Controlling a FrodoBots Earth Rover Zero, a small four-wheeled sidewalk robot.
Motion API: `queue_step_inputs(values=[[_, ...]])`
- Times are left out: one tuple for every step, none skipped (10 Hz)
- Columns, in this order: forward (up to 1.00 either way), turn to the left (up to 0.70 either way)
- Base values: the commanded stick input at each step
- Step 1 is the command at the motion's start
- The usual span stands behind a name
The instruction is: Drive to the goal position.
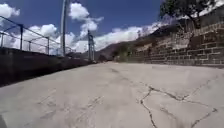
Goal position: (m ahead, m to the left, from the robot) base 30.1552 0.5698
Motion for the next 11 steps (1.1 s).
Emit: queue_step_inputs(values=[[1.00,-0.01],[1.00,-0.01],[1.00,-0.01],[1.00,-0.01],[1.00,-0.01],[1.00,-0.01],[1.00,-0.01],[1.00,-0.01],[1.00,-0.01],[1.00,-0.01],[1.00,-0.01]])
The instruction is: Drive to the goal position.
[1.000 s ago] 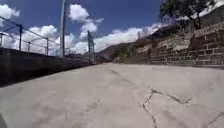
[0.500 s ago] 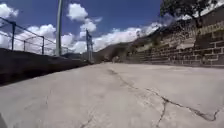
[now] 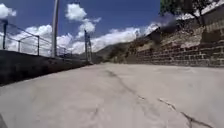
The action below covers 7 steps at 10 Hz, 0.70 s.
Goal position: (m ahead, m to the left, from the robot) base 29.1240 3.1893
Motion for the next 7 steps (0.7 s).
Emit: queue_step_inputs(values=[[1.00,-0.01],[1.00,-0.01],[1.00,-0.01],[1.00,-0.01],[1.00,-0.01],[1.00,-0.01],[1.00,-0.01]])
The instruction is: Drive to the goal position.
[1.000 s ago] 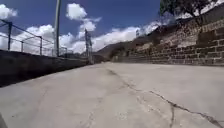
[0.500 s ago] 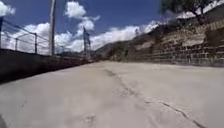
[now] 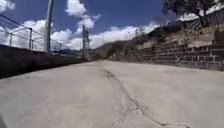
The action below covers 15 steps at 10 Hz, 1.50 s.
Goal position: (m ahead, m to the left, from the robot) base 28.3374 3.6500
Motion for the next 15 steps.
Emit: queue_step_inputs(values=[[1.00,-0.01],[1.00,-0.01],[1.00,-0.01],[1.00,-0.01],[1.00,-0.01],[1.00,-0.01],[1.00,-0.01],[1.00,-0.01],[1.00,-0.01],[1.00,-0.01],[1.00,-0.01],[1.00,-0.01],[1.00,-0.01],[1.00,-0.01],[1.00,-0.01]])
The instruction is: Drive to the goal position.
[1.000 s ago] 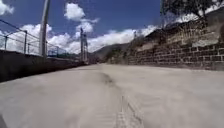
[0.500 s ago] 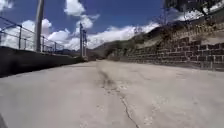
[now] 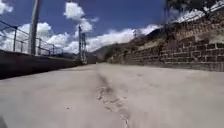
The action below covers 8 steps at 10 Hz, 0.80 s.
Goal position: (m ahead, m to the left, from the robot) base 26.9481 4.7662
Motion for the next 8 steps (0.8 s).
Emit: queue_step_inputs(values=[[1.00,-0.01],[1.00,-0.01],[1.00,-0.01],[1.00,-0.01],[1.00,-0.01],[1.00,-0.01],[1.00,-0.01],[1.00,-0.01]])
